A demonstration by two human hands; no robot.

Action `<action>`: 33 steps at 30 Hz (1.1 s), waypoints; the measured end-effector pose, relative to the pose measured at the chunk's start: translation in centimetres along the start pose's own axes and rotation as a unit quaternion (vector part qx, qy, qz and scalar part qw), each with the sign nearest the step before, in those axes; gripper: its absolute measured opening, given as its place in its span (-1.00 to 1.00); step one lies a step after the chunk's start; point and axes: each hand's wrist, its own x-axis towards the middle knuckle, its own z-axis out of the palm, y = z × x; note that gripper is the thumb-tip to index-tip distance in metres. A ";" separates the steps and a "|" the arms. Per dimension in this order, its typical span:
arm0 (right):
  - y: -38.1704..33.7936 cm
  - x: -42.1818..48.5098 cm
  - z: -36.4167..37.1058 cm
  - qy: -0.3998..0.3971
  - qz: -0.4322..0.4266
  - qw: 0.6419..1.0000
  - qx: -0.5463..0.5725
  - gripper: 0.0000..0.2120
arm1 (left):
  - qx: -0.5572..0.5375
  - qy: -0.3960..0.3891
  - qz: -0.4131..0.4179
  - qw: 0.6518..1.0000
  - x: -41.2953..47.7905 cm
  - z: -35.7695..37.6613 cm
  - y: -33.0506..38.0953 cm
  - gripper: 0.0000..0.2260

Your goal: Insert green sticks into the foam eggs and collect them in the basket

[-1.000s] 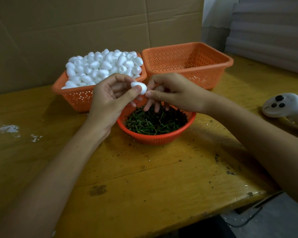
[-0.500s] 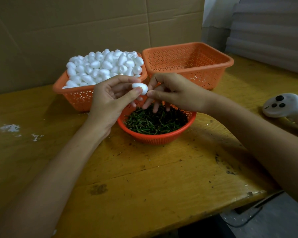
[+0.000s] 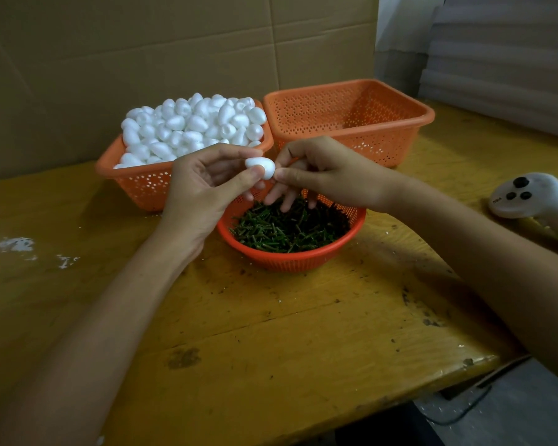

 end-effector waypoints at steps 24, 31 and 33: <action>0.7 0.0 0.2 0.052 -0.022 0.998 -0.035 -0.83 | 0.018 0.019 -0.015 1.000 0.0 0.5 0.0 -0.82; 0.7 0.0 0.2 0.047 -0.014 0.998 -0.034 -0.84 | 0.008 0.003 -0.016 1.000 -0.1 0.3 0.2 -0.79; 0.7 0.1 0.2 0.048 -0.010 0.998 -0.042 -0.83 | 0.004 -0.001 -0.011 1.000 -0.2 0.3 0.4 -0.75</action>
